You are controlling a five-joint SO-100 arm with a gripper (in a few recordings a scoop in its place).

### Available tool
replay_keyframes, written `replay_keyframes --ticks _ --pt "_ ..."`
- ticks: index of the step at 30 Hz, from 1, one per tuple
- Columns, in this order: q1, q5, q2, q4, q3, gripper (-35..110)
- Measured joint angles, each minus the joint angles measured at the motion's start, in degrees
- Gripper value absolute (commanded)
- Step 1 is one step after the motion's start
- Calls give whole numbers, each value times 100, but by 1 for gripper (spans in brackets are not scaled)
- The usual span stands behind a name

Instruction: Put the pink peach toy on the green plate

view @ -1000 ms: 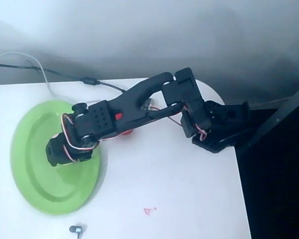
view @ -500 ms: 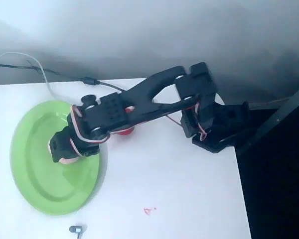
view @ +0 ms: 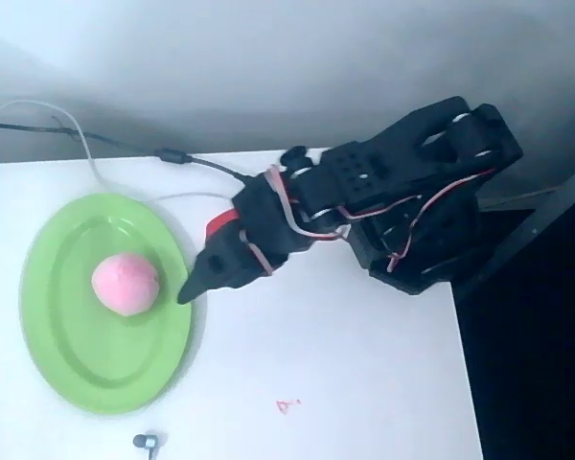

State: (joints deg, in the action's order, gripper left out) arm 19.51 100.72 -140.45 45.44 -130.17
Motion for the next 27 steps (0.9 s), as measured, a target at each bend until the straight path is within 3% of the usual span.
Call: replay_keyframes --ticks 9,15,27 --pt "79 79 -1863 114 -2074 44" --pt "-431 -193 -3146 141 -3472 43" --pt "-1020 -809 -4667 141 -4904 39"
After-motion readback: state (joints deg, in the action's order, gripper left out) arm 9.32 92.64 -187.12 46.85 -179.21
